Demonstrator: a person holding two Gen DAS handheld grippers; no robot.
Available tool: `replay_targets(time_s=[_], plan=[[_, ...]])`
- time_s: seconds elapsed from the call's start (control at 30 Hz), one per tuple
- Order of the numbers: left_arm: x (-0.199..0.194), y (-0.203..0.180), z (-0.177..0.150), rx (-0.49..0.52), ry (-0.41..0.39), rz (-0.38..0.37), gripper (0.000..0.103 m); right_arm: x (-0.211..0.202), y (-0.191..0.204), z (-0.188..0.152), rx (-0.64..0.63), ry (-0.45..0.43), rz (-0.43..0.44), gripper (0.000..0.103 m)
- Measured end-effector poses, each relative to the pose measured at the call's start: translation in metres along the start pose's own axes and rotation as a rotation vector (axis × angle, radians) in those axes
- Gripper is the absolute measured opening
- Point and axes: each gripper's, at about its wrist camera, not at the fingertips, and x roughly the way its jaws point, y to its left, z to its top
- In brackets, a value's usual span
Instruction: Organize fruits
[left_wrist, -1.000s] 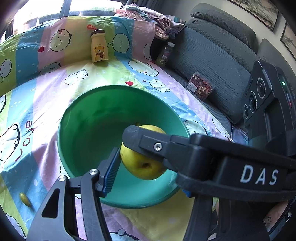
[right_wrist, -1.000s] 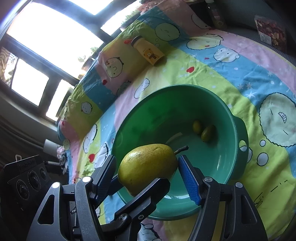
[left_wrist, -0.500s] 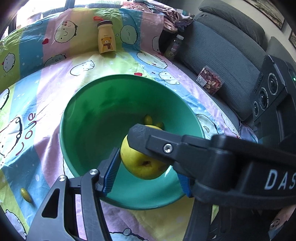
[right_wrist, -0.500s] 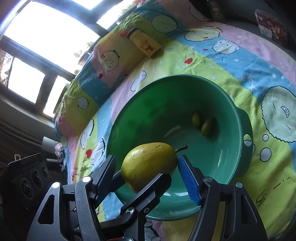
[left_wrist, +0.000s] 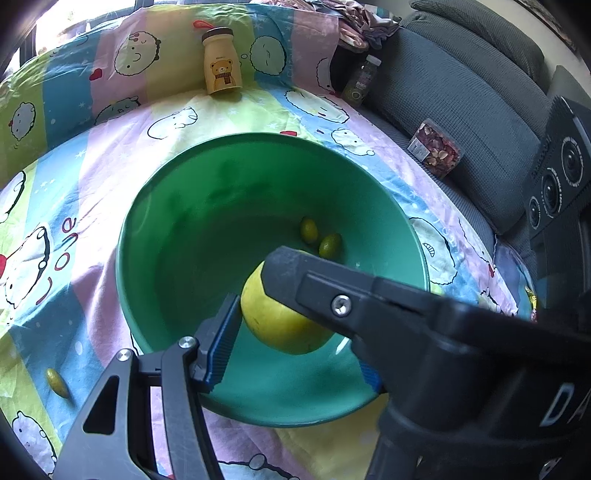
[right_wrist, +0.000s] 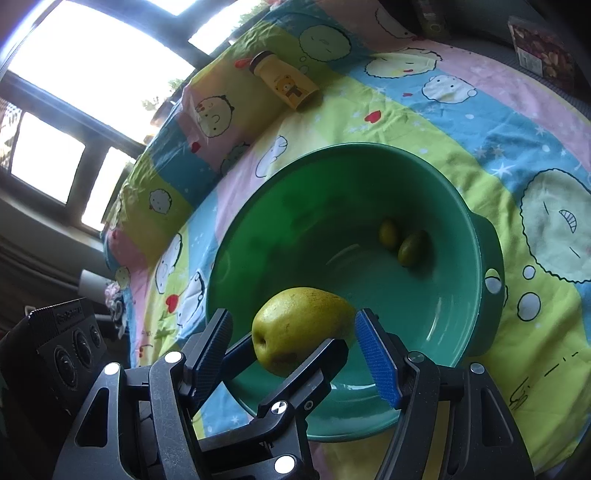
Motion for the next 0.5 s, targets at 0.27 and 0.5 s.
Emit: replay_targets(time_s=[0.27,0.5], plan=[[-0.008,0.003,0.002,-0.024,-0.022,-0.032,0.057,-0.001,-0.003,0.000,0.010,-0.006,-0.024,0.071],[-0.031,0.012,-0.008,-0.035,-0.062,-0.004,0.057,-0.007,0.000,-0.002,-0.005,-0.033,-0.024,0.071]])
